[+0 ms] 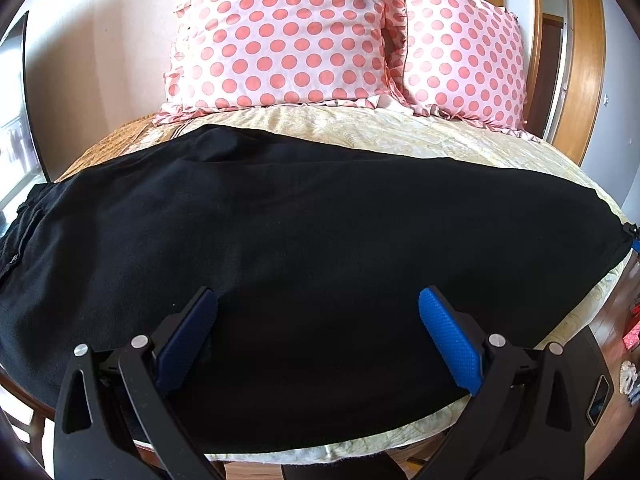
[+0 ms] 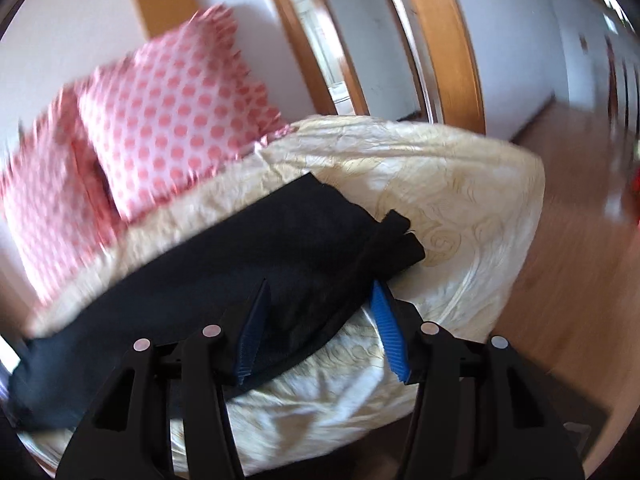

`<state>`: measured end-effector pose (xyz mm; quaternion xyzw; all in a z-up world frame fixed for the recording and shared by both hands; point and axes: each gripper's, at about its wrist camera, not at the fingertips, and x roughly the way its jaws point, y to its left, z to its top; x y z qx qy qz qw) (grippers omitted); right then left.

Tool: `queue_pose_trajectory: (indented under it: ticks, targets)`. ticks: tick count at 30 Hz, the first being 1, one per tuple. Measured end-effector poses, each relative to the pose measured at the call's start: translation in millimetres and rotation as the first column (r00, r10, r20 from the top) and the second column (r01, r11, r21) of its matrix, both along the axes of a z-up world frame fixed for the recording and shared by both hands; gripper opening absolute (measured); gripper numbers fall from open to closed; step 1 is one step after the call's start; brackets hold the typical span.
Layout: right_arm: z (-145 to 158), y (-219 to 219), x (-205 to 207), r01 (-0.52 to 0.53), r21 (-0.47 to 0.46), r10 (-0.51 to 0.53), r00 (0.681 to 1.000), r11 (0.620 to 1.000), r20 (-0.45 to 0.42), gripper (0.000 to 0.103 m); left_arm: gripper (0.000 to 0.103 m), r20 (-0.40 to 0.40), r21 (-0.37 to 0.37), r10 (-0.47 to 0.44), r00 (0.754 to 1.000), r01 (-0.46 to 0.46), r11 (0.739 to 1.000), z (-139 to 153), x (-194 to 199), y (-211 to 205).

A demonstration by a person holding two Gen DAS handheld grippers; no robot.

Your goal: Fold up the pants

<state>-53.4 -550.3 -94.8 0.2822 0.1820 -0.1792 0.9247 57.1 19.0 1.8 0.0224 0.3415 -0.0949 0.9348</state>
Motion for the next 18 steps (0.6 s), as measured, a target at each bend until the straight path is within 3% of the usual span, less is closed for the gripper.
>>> queue_pose_trajectory:
  ticks: [2, 4, 6, 12, 18]
  targets:
    - [-1.1, -1.6, -1.1, 0.019, 0.019, -0.019, 1.0, 1.0, 0.008, 0.047, 0.101, -0.002, -0.004, -0.002, 1.0, 0.002, 1.0, -0.1, 0.0, 0.1]
    - [-4.8, -7.6, -4.2, 0.047, 0.063, -0.048, 0.999, 0.997, 0.025, 0.035, 0.101, -0.001, -0.004, -0.003, 1.0, 0.003, 1.0, -0.5, -0.1, -0.3]
    - [-9.7, -16.4, -6.3, 0.069, 0.122, -0.074, 0.997, 0.99, 0.037, 0.017, 0.101, -0.001, -0.002, -0.001, 1.0, 0.001, 1.0, -0.1, 0.0, -0.5]
    - [-8.9, -20.4, -7.7, 0.031, 0.186, -0.05, 0.994, 0.982, 0.095, 0.006, 0.101, 0.002, -0.009, -0.006, 1.0, 0.006, 1.0, 0.8, -0.4, 0.3]
    - [32.9, 6.3, 5.6, -0.106, 0.133, 0.077, 0.975, 0.985, 0.21, 0.006, 0.101, 0.0, -0.039, -0.006, 1.0, 0.006, 0.999, 1.5, -1.0, 3.1]
